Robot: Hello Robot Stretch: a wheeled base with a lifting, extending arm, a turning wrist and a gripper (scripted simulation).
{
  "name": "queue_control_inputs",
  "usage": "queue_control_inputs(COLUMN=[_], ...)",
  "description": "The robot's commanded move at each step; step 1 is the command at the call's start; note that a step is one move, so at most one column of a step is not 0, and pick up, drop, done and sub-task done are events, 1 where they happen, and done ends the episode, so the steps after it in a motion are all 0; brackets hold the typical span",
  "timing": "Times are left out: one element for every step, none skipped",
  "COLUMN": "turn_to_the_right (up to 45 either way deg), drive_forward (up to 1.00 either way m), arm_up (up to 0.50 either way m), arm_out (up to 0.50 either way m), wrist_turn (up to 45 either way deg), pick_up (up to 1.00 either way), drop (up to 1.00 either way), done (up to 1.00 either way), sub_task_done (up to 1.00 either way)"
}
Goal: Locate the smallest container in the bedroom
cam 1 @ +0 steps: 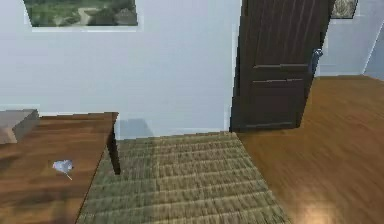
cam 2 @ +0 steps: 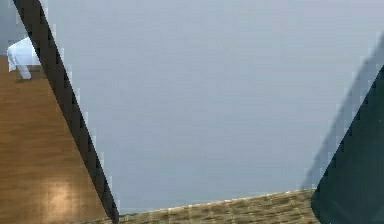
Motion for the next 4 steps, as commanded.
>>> queue_control_inputs(turn_to_the_right=[-45.0, -15.0, 0.0, 0.0], drive_forward=[0.00, 0.00, 0.95, 0.00], arm_up=[0.00, 0.00, 0.00, 0.00], arm_out=[0.00, 0.00, 0.00, 0.00], wrist_turn=[0.0, 0.0, 0.0, 0.0], pick_up=[0.00, 0.00, 0.00, 0.00], drop=[0.00, 0.00, 0.00, 0.00], done=[0.00, 0.00, 0.00, 1.00], sub_task_done=[0.00, 0.00, 0.00, 0.00])
